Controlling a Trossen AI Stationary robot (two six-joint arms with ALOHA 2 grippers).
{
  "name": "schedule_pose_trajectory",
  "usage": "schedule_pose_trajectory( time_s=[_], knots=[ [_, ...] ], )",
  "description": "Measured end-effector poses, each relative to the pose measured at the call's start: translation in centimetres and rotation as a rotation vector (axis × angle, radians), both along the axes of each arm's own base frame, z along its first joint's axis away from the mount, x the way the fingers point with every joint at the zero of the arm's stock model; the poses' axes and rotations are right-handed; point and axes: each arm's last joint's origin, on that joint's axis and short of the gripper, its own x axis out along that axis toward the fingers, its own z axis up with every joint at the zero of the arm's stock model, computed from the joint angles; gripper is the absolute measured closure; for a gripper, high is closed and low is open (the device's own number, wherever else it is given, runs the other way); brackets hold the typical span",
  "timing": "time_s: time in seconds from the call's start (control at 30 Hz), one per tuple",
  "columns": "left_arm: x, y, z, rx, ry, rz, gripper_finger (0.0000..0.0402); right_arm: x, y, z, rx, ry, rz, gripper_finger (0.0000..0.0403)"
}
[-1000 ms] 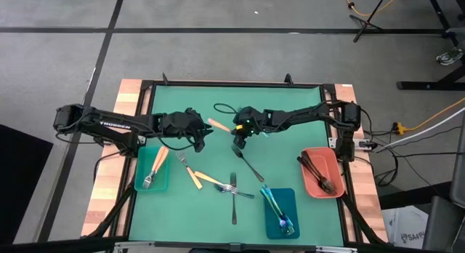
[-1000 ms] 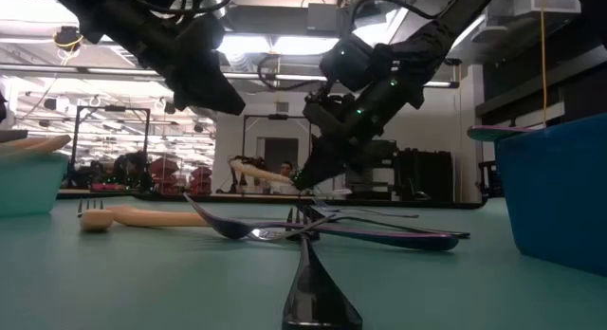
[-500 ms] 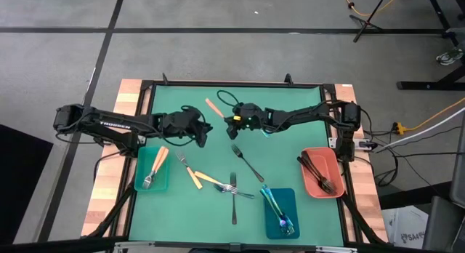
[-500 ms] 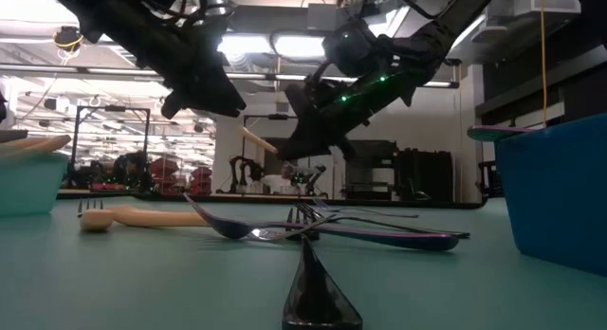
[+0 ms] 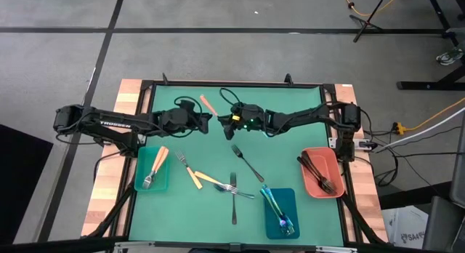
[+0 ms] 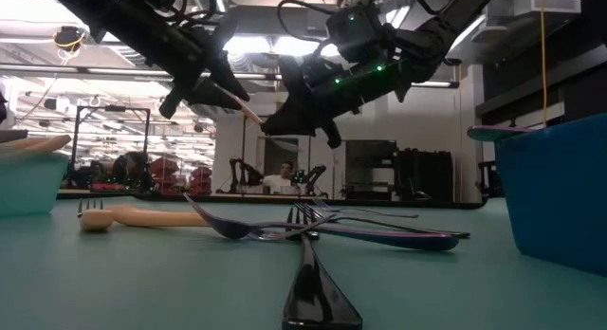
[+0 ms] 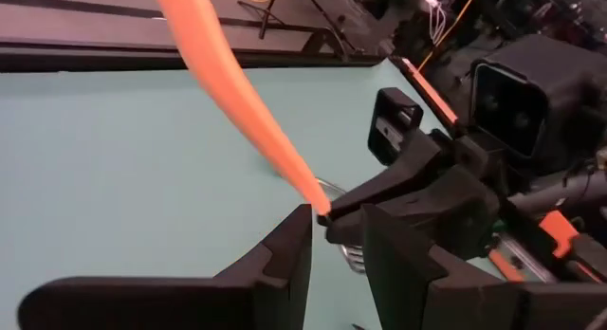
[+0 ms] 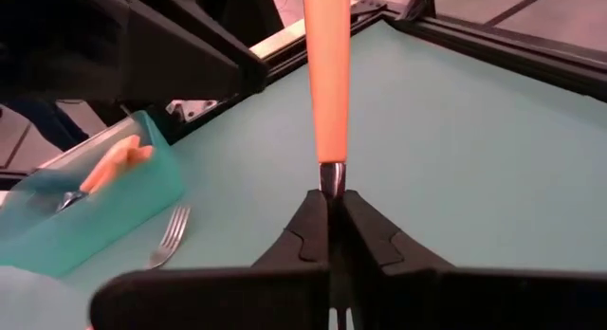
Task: Sort silverware by color (type)
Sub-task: Put the yellow fork into the green bin
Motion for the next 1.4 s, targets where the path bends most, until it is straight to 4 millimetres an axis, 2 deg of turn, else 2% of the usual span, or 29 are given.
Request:
schedule_pose_trajectory(
  time_s=[0.23,0.6,1.4],
  knots=[
    [0.0,0.0,0.0,-0.032,-0.026,0.024,0.0315,0.0,0.0,0.0,0.0,0.0,0.002,0.0403],
    [0.0,0.0,0.0,-0.037,-0.029,0.025,0.0315,0.4,1.6,0.6,-0.007,-0.062,0.048,0.0403],
    [0.1,0.0,0.2,-0.056,-0.063,0.03,0.0315,0.6,2.1,0.9,-0.009,-0.097,0.104,0.0403]
  ],
)
